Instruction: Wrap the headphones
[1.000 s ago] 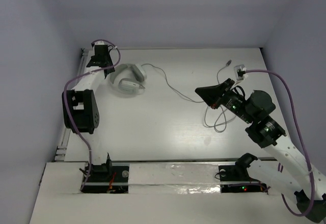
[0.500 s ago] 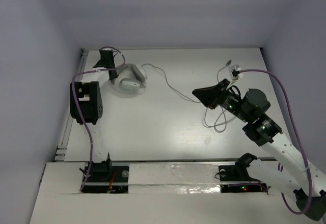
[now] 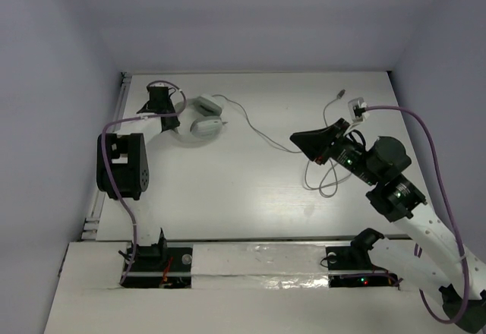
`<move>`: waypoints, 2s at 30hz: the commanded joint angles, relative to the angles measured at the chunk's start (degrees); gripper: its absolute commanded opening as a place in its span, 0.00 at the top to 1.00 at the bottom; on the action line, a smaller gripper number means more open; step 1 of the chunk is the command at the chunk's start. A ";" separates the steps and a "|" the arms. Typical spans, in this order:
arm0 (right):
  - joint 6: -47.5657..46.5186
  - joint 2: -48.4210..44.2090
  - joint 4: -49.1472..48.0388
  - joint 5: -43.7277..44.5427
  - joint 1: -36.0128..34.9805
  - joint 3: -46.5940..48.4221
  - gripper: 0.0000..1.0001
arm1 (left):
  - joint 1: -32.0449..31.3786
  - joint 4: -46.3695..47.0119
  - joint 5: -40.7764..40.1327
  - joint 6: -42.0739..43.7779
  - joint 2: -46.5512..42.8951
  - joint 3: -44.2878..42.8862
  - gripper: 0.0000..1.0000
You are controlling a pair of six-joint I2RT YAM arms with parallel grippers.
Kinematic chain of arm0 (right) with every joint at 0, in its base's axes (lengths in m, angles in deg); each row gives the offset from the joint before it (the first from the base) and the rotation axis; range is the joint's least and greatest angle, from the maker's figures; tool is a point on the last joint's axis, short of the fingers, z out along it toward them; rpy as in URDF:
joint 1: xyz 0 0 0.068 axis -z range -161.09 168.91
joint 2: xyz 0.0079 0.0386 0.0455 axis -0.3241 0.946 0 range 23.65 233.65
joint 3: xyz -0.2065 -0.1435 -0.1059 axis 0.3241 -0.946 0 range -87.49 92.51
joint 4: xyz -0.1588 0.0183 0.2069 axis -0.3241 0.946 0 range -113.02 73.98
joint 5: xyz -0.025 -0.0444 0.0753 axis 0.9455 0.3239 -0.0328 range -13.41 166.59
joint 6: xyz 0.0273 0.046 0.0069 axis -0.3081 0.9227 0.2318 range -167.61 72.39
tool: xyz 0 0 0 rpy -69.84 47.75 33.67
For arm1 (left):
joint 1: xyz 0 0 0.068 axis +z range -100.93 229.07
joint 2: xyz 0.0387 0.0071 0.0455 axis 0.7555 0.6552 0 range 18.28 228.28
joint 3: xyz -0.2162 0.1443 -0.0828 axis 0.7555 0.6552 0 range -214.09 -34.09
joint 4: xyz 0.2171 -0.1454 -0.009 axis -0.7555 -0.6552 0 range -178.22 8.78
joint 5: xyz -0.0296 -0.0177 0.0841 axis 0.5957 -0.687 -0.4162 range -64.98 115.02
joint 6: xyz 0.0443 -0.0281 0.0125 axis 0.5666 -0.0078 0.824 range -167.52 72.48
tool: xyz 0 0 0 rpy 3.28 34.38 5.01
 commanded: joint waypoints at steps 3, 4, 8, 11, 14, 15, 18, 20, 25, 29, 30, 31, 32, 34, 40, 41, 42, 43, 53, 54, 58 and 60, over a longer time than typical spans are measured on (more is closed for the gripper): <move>0.18 -0.29 -2.85 -1.36 -0.59 -0.26 0.76 | -1.43 -1.04 -0.26 -2.17 -3.71 0.52 0.52; 0.09 -0.21 -2.59 -1.36 -0.59 -0.26 0.76 | -1.43 -1.30 -0.61 -2.08 -3.18 -0.88 0.50; -0.35 -0.29 -2.06 -1.19 -0.59 -0.70 0.76 | -1.43 -2.18 -0.01 -0.94 0.33 -4.75 0.51; -0.53 0.14 -1.97 -1.01 -0.59 -0.52 0.76 | -1.43 -2.97 -0.27 -0.24 3.67 -7.74 0.54; -0.70 0.93 -2.06 -0.75 -0.59 -0.09 0.77 | -1.43 -3.50 -0.88 -0.24 6.84 -8.80 0.59; -0.70 1.11 -2.15 -0.75 -0.59 -0.08 0.77 | -1.43 -3.24 -1.14 -0.24 7.28 -8.72 0.61; -0.61 1.29 -2.76 -0.22 -0.59 -0.08 0.77 | -1.43 -2.36 -1.58 -0.24 8.33 -7.40 0.66; -0.61 1.46 -2.76 -0.31 -0.59 0.09 0.77 | -1.43 -1.92 -2.02 0.29 8.95 -6.96 0.67; -0.53 2.78 -2.59 -1.36 -0.59 0.36 0.77 | -1.43 -2.27 -0.97 2.57 10.97 -10.03 0.54; -0.70 2.78 -2.41 -0.84 -0.59 0.62 0.77 | -1.43 -6.65 0.61 5.03 14.83 -17.22 0.47; -0.79 2.78 -2.41 -0.83 -0.59 0.71 0.77 | -1.43 -7.71 0.44 5.39 16.24 -18.03 0.47; -0.79 2.87 -2.32 -0.75 -0.59 0.79 0.77 | -1.43 -7.63 0.52 5.82 16.68 -18.38 0.47; -0.88 2.87 -2.06 -0.57 -0.59 0.97 0.77 | -1.43 -7.37 1.22 5.92 17.21 -18.47 0.50; -0.97 2.96 -2.06 -0.22 -0.59 0.97 0.77 | -1.43 -7.37 1.84 6.09 17.92 -18.65 0.54; -1.32 2.61 -1.71 1.45 -0.59 1.15 0.77 | -1.43 -5.88 2.55 6.44 17.40 -14.70 0.74; -1.32 2.52 -1.62 1.89 -0.59 1.15 0.77 | -1.43 -5.61 2.29 6.53 16.96 -13.30 0.72; -1.23 2.43 -1.79 2.06 -0.59 1.06 0.77 | -1.43 -6.13 2.20 6.18 16.34 -12.85 0.69; -1.14 2.17 -1.97 2.07 -0.59 0.97 0.77 | -1.43 -6.40 2.46 5.92 16.08 -12.50 0.63; -0.26 -0.03 -2.06 1.54 -0.59 0.09 0.77 | -1.43 -8.60 4.48 8.20 15.98 -12.66 0.95; -0.26 0.06 -1.80 1.54 -0.59 0.35 0.77 | -1.43 -8.34 4.31 8.03 16.07 -12.76 1.00; -0.53 0.76 -1.97 2.24 -0.59 0.36 0.78 | -1.43 -9.74 5.35 7.32 13.36 -13.72 1.00; -0.26 1.46 -3.80 2.51 -0.59 0.01 0.90 | -1.43 -10.79 9.30 6.63 8.38 -14.69 1.00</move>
